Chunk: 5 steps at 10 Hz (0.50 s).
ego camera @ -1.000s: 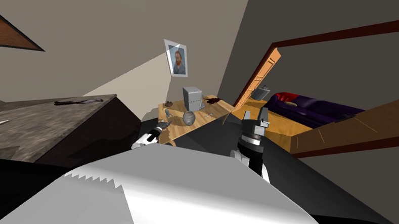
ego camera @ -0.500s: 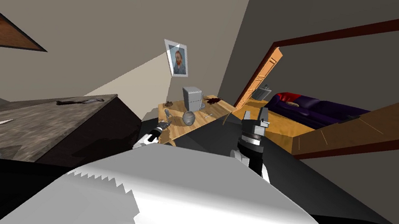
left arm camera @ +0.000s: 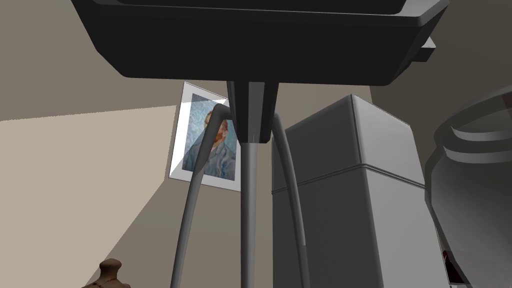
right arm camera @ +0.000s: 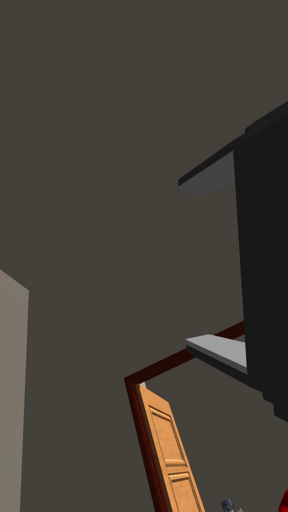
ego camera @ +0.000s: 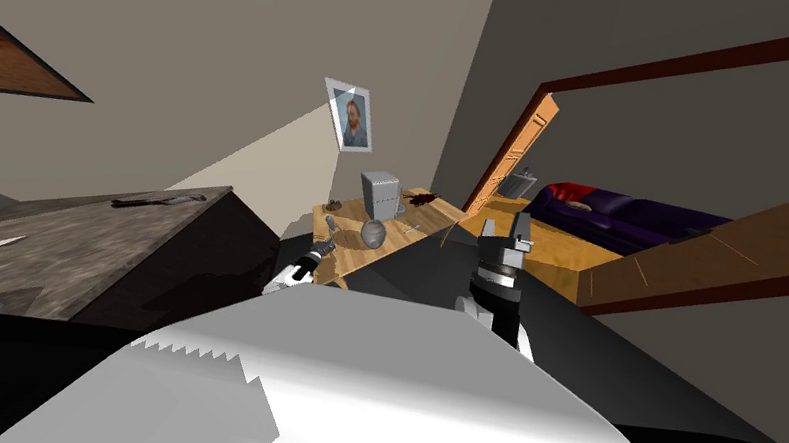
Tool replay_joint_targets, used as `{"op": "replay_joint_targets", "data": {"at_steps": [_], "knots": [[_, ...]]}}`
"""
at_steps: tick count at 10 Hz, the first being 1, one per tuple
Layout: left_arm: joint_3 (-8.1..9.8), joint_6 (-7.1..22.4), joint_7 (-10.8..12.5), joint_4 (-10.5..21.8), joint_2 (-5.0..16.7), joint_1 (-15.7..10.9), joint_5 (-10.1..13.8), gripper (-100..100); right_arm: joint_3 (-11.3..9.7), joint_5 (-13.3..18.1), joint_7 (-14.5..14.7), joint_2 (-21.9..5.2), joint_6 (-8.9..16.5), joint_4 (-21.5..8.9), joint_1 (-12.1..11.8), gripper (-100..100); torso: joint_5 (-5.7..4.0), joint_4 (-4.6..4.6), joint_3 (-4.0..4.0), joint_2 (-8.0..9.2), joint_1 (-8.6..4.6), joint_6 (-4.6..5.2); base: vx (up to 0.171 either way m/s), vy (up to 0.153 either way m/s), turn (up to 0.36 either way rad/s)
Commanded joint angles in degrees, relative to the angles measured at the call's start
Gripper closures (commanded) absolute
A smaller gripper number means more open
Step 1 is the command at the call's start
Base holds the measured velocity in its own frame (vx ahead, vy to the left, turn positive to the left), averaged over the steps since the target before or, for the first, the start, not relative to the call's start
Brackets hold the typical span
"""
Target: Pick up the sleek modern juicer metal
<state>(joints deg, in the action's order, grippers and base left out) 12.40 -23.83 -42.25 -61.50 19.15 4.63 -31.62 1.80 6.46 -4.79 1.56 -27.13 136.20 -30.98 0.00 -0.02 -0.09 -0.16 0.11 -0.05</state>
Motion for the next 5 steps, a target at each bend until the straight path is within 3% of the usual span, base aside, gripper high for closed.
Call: {"op": "replay_joint_targets", "data": {"at_steps": [1,2,5], "knots": [[0.00,0.00,0.00,0.00,0.00,0.00,0.00,0,0.00,0.00,0.00,0.00,0.00,0.00,0.00,0,0.00,0.00,0.00,0.00,0.00,0.00,0.000,0.000,0.000],[1.65,-1.05,-1.84,1.55,-1.11,-0.58,0.17,-100,0.00,0.00,0.00,0.00,0.00,0.00,0.00,0,0.00,0.00,0.00,0.00,0.00,0.00,0.003,-0.004,-0.012],[4.00,-2.54,-4.43,3.82,-2.72,-1.41,0.44,-100,0.00,0.00,0.00,0.00,0.00,0.00,0.00,0,0.00,-0.01,-0.01,-0.02,-0.03,0.00,0.006,-0.006,-0.012]]}}
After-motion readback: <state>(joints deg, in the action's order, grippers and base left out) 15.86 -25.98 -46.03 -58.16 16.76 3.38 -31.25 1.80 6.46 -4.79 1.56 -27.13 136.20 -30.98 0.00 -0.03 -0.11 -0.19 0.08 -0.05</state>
